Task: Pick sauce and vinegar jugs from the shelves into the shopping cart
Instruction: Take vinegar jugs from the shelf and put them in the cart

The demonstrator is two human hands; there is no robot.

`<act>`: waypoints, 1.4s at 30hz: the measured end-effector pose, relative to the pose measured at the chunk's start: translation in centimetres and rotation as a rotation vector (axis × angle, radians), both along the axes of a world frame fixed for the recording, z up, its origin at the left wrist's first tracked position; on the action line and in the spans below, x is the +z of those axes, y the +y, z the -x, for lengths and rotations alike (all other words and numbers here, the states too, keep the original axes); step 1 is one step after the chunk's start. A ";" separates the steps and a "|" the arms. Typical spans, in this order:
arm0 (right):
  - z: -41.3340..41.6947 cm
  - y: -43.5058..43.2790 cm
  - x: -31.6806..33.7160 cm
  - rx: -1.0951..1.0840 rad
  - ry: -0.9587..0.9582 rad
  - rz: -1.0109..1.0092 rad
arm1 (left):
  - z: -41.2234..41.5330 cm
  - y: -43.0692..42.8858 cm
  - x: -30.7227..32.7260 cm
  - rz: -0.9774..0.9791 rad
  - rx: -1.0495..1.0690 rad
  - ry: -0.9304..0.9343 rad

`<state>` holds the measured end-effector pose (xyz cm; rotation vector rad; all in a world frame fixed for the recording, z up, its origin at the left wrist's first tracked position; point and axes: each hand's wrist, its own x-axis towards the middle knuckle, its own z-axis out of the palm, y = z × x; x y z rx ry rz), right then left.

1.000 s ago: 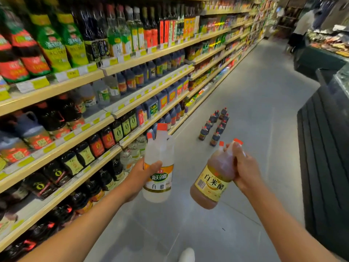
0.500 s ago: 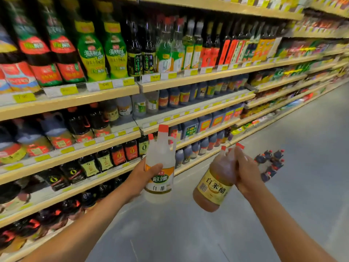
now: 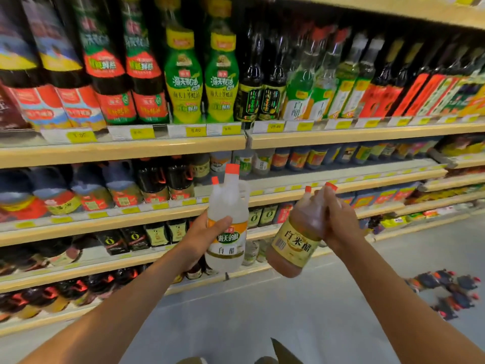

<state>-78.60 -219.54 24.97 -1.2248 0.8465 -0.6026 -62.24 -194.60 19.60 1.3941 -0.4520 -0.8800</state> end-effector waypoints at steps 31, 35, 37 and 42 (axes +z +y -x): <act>-20.0 -4.5 -5.1 0.866 -0.274 0.939 | -2.0 -2.8 -4.8 0.014 0.587 -0.033; -22.7 -4.9 -6.8 0.913 -0.283 1.202 | -3.0 -1.6 -5.8 -0.009 0.611 -0.054; -24.1 -4.8 -7.3 0.923 -0.290 1.293 | -3.6 -1.2 -6.2 -0.019 0.625 -0.059; -26.7 -5.6 -9.7 0.983 -0.189 1.311 | -4.9 -0.6 -7.0 -0.013 0.686 -0.061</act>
